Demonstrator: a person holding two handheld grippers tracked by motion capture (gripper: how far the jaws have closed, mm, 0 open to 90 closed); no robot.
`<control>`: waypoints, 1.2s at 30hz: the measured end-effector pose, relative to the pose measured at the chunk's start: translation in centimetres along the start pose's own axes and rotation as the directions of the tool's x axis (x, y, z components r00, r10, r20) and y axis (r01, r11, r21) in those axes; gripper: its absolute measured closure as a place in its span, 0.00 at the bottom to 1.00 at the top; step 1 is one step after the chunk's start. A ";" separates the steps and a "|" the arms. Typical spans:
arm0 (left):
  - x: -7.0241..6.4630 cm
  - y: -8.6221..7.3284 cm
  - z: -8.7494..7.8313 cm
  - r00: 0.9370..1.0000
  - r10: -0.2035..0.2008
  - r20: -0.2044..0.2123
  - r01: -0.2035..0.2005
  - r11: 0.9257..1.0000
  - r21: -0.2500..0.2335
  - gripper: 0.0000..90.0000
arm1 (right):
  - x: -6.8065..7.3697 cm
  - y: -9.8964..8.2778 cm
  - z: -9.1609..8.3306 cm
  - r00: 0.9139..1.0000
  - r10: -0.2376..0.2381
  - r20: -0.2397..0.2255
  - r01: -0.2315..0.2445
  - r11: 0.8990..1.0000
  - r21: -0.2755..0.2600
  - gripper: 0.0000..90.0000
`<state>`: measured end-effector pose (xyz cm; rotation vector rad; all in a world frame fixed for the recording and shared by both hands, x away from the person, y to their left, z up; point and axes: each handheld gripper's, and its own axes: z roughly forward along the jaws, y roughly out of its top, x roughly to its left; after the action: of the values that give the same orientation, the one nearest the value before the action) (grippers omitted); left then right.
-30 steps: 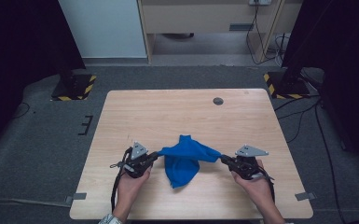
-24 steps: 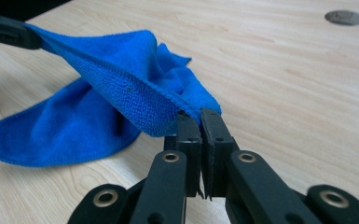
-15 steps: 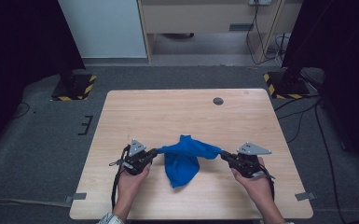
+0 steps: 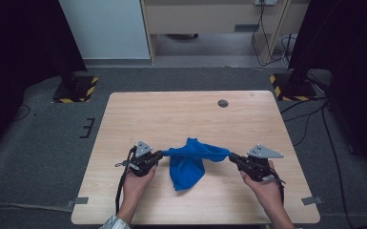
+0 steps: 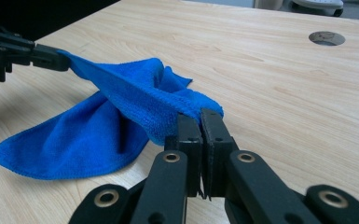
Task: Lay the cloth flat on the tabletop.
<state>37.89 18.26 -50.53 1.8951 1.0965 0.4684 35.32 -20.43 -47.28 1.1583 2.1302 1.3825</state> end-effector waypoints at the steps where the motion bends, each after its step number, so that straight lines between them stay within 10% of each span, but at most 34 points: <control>1: 0.0 0.0 0.0 1.000 -0.002 0.000 0.002 1.000 0.001 0.93 | 0.0 0.0 -0.1 1.000 0.004 0.002 -0.004 1.000 -0.003 0.98; 36: -1.0 2.2 -2.0 1.000 0.020 0.021 -0.018 0.998 -0.063 0.98 | -0.7 1.9 -1.0 0.999 -0.007 0.043 0.008 0.999 -0.032 0.98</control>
<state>37.11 17.89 -47.51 1.8531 1.0389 0.4861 35.85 -21.20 -45.27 1.1566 2.0733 1.3705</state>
